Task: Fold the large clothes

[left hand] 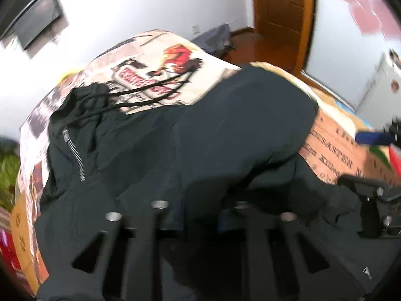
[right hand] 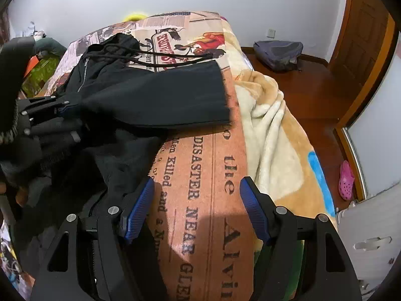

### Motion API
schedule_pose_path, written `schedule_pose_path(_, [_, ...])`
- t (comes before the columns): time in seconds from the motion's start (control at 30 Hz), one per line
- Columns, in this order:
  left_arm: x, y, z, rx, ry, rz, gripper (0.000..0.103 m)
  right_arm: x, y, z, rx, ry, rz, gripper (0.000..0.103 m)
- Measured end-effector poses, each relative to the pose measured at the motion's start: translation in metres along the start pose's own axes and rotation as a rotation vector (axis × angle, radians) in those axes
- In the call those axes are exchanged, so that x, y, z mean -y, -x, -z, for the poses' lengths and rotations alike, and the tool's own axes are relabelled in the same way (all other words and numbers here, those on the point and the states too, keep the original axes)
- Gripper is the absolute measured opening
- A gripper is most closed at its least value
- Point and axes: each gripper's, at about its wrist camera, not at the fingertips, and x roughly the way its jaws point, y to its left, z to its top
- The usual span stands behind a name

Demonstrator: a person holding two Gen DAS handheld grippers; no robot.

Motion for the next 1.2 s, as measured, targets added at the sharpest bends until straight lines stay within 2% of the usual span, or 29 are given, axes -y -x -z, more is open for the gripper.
schedule_pose_path(0.17, [-0.048,0.044,0.007,0.072,0.140,0.042,0.010,-0.001,0.001,0.001,-0.010,0.006,0.009,0.067])
schedule_pose_path(0.23, [-0.075,0.067,0.018,0.108,0.223,0.040,0.010,0.000,-0.001,0.005,-0.016,-0.010,0.015,0.067])
schedule_pose_path(0.37, [-0.127,0.088,0.053,0.114,0.381,0.071,0.010,0.000,-0.004,0.007,-0.022,-0.022,0.025,0.067])
schedule_pose_path(0.4, [-0.141,0.089,0.070,0.100,0.440,0.106,0.015,0.000,-0.004,0.007,-0.025,-0.028,0.023,0.067])
schedule_pose_path(0.47, [-0.158,0.084,0.096,0.062,0.522,0.131,0.031,0.000,-0.004,0.006,-0.034,-0.032,0.030,0.067])
schedule_pose_path(0.53, [-0.167,0.076,0.124,0.015,0.584,0.123,0.057,-0.003,-0.004,0.006,-0.039,-0.023,0.041,0.067])
schedule_pose_path(0.6, [-0.168,0.065,0.147,-0.034,0.611,0.114,0.058,-0.006,-0.002,0.003,-0.045,-0.004,0.053,0.067])
schedule_pose_path(0.7, [-0.156,0.051,0.174,-0.103,0.575,0.103,0.060,-0.012,0.006,-0.003,-0.031,0.006,0.053,0.067])
schedule_pose_path(0.77, [-0.142,0.053,0.178,-0.091,0.514,0.052,0.061,-0.019,0.014,-0.009,-0.007,0.014,0.036,0.067])
schedule_pose_path(0.87, [-0.110,0.061,0.168,-0.081,0.327,-0.090,0.062,-0.034,0.025,-0.021,0.038,0.041,0.013,0.067])
schedule_pose_path(0.93, [-0.093,0.064,0.157,-0.077,0.214,-0.150,0.062,-0.048,0.029,-0.031,0.065,0.066,-0.003,0.067])
schedule_pose_path(1.0, [-0.080,0.068,0.145,-0.067,0.150,-0.161,0.062,-0.060,0.028,-0.037,0.075,0.089,-0.013,0.067])
schedule_pose_path(1.07, [-0.069,0.072,0.133,-0.043,0.119,-0.125,0.062,-0.071,0.024,-0.039,0.073,0.115,-0.028,0.067])
schedule_pose_path(1.2, [-0.051,0.064,0.106,-0.007,0.048,-0.130,0.069,-0.084,0.004,-0.037,0.022,0.170,-0.029,0.067])
